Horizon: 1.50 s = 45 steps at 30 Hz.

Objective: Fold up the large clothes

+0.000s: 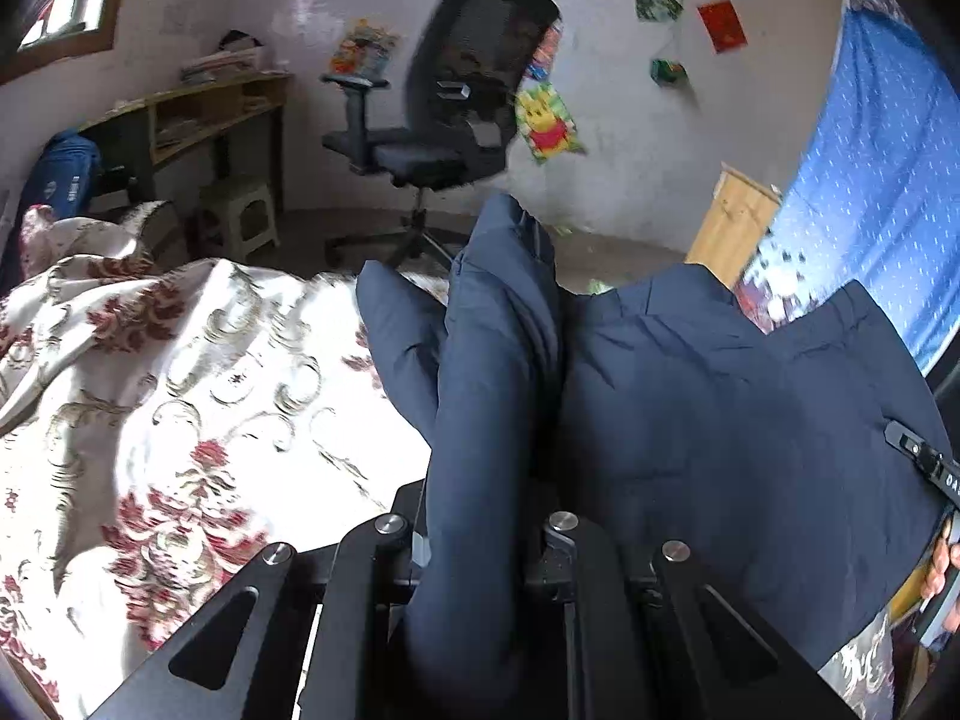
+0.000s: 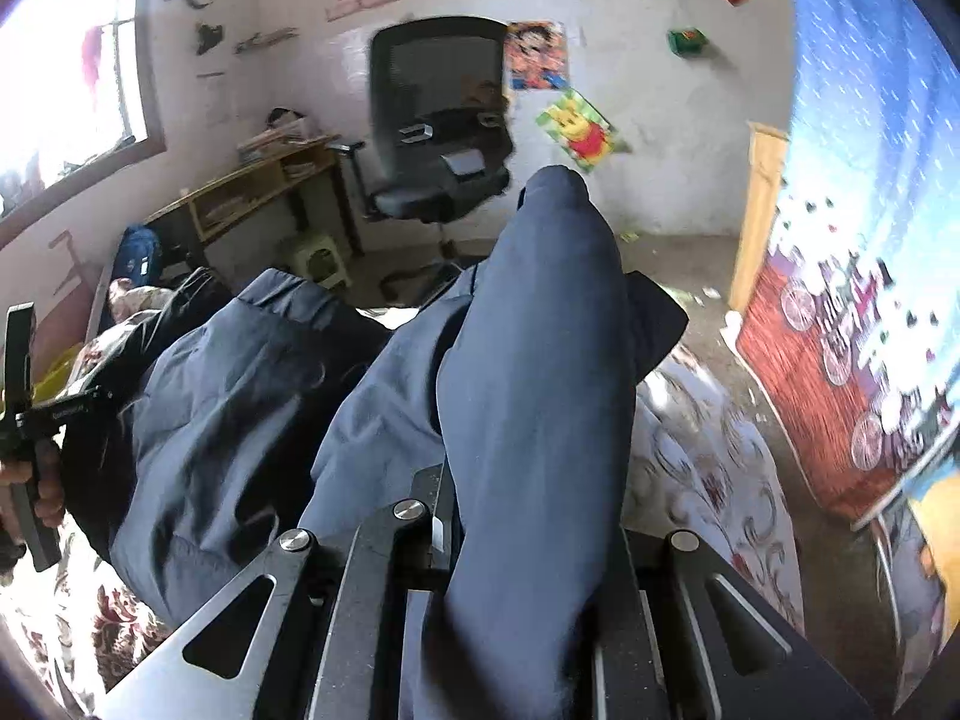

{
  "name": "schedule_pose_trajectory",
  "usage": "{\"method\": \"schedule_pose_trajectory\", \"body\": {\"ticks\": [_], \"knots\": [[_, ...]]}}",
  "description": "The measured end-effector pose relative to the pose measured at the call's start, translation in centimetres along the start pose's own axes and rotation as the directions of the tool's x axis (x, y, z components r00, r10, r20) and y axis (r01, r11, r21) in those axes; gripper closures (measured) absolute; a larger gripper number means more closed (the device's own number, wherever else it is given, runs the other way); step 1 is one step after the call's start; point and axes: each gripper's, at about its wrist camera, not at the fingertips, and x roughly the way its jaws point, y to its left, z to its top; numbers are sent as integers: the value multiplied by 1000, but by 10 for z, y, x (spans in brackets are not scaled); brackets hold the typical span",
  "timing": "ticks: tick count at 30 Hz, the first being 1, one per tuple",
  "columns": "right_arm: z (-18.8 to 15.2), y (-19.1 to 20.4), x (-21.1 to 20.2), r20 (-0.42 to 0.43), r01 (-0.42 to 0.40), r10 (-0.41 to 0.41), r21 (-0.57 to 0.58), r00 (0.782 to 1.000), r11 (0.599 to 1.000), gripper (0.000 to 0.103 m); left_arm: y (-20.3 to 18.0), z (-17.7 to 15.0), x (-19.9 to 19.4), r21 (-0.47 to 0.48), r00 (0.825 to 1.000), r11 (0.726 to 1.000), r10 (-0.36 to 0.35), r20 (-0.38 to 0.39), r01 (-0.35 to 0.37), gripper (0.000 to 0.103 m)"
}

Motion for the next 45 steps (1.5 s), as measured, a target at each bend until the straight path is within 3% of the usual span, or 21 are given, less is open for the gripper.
{"method": "schedule_pose_trajectory", "body": {"ticks": [6, 11, 14, 15, 16, 20, 24, 35, 45], "knots": [[-44, -46, 41, -148, 59, -44, 103, 988, 993, 86, -17, -28, 31, 56, 996, 998, 30, -81, -26, 87], [-58, -54, 48, -165, 84, -63, 122, 984, 989, 76, -13, -37, 38, 57, 991, 996, 70, -112, -64, 77], [-64, -53, 54, -176, 100, -76, 132, 981, 986, 50, -5, -39, 47, 43, 980, 995, 101, -170, -95, 68], [-66, -54, 54, -174, 105, -80, 141, 981, 984, 36, -4, -40, 47, 38, 979, 995, 103, -177, -97, 62], [-69, -54, 57, -174, 110, -85, 145, 981, 983, 31, -3, -41, 48, 35, 978, 995, 102, -181, -97, 58], [-75, -46, 62, -173, 142, -119, 124, 978, 982, 21, -5, -43, 37, 53, 983, 991, 131, -130, -125, 22], [-72, -42, 50, -120, 176, -161, 132, 980, 975, 6, -15, -42, 23, 84, 986, 986, 148, -71, -142, 16], [-57, -18, -13, 126, 208, -226, 141, 966, 968, 2, -36, -39, -30, 92, 983, 983, 150, 102, -160, 0], [-65, 6, -64, 251, 170, -202, 144, 947, 975, 1, -48, -38, -76, 88, 966, 983, 140, 219, -162, 0]]}}
